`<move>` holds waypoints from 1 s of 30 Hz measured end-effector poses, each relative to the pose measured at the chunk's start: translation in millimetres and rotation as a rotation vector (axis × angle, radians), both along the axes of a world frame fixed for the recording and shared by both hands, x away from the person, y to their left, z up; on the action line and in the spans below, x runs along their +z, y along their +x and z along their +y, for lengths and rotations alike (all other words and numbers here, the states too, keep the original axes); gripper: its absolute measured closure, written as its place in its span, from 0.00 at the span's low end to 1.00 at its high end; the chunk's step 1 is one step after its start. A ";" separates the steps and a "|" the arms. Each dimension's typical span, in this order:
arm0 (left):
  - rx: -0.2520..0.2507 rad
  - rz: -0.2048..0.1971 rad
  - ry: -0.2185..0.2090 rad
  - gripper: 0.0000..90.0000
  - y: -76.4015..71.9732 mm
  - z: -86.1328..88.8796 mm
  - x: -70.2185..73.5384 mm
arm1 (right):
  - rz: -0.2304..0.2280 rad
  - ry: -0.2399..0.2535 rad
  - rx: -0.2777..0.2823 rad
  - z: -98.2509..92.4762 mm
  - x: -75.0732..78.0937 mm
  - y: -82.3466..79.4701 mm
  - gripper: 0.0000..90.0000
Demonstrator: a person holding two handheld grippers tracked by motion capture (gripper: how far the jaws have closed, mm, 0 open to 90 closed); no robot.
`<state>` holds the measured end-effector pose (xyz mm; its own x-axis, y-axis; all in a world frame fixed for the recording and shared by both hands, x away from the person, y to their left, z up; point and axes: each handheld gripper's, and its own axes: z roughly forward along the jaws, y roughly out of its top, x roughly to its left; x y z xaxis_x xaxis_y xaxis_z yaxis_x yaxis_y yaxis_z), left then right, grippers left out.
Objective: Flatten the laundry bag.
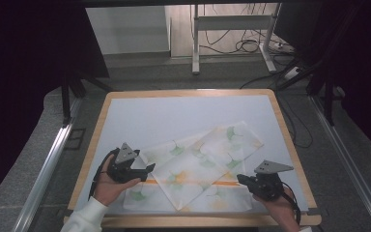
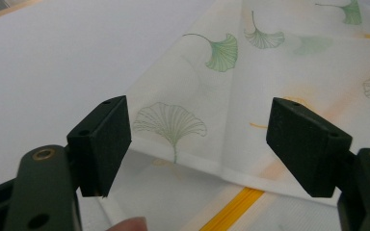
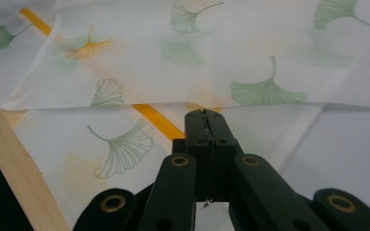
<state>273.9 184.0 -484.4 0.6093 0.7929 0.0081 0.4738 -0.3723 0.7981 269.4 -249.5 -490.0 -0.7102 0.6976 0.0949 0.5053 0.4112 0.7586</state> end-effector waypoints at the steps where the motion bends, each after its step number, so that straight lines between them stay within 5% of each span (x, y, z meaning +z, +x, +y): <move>1: -0.003 -0.002 0.004 0.26 -0.8 -1.8 0.0 | 0.004 -0.004 0.009 2.2 -0.9 0.3 0.99; 21: -0.157 0.013 0.070 0.23 3.1 -68.2 -5.8 | 0.051 -0.053 0.060 22.2 -13.2 -6.4 0.99; 30: -0.139 0.015 0.058 0.23 -2.4 -68.4 -5.9 | 0.069 -0.079 0.074 24.8 -16.1 -6.2 0.99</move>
<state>271.5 115.6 -490.3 0.7137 0.6992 0.0417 0.4261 -0.4807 0.7664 263.2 -224.7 -506.1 -0.7537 0.6507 0.0925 0.5215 0.5064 0.6867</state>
